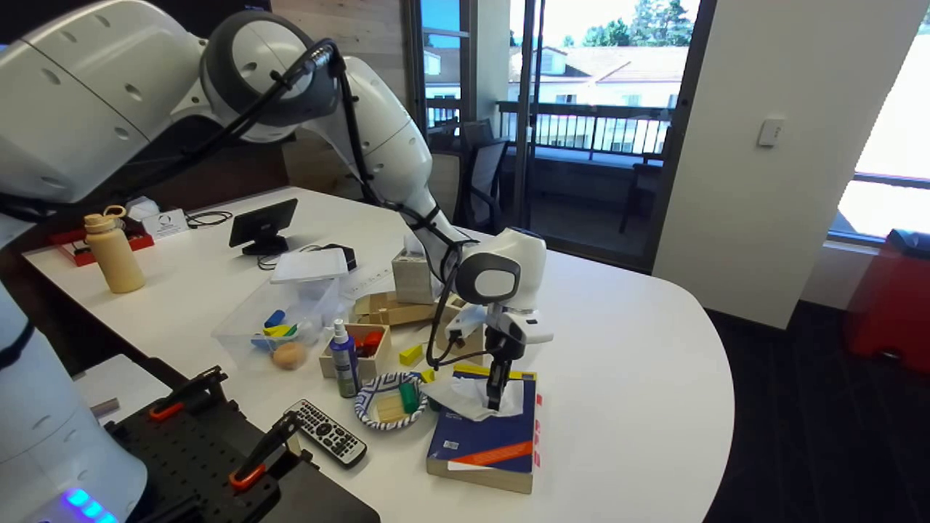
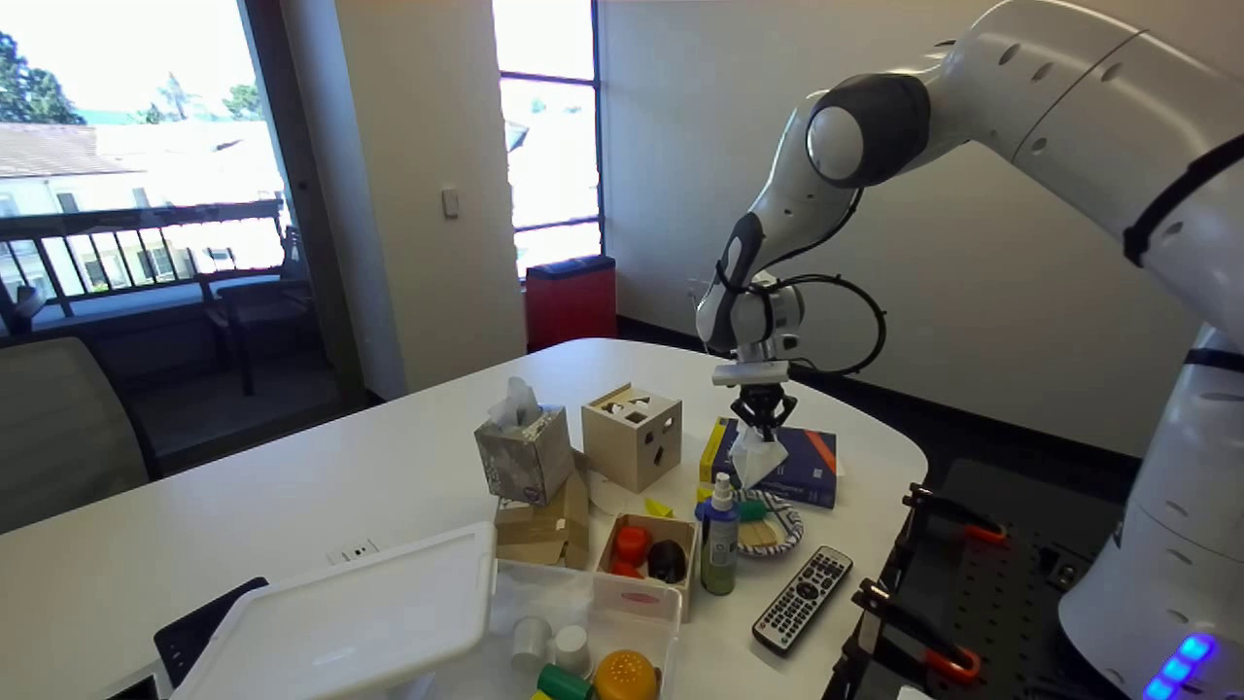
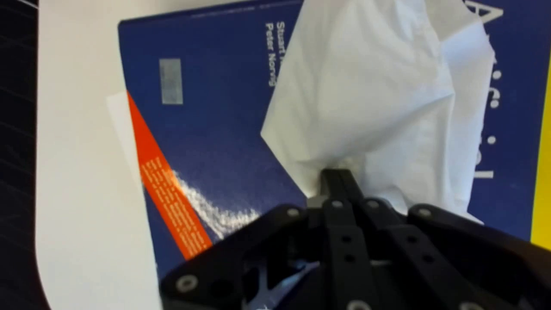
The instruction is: Pick up the wipe, clean the book and put it back on the table
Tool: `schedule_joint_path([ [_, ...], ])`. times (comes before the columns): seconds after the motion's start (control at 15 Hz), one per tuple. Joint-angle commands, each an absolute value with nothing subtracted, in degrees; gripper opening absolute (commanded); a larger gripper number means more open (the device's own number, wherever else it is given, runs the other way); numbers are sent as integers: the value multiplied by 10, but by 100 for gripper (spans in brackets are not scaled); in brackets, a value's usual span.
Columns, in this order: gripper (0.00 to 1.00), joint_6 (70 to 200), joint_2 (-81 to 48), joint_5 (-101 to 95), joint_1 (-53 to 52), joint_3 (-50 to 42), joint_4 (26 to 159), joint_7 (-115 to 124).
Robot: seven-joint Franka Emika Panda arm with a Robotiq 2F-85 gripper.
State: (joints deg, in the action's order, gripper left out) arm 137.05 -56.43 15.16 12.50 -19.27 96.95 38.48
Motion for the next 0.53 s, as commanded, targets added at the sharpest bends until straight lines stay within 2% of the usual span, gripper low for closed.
schedule_joint_path([
  [0.0, 0, 1331, -544, 161, 138, -164, 975, 374],
  [0.47, 0, 1428, -559, 165, 121, -176, 974, 404],
])
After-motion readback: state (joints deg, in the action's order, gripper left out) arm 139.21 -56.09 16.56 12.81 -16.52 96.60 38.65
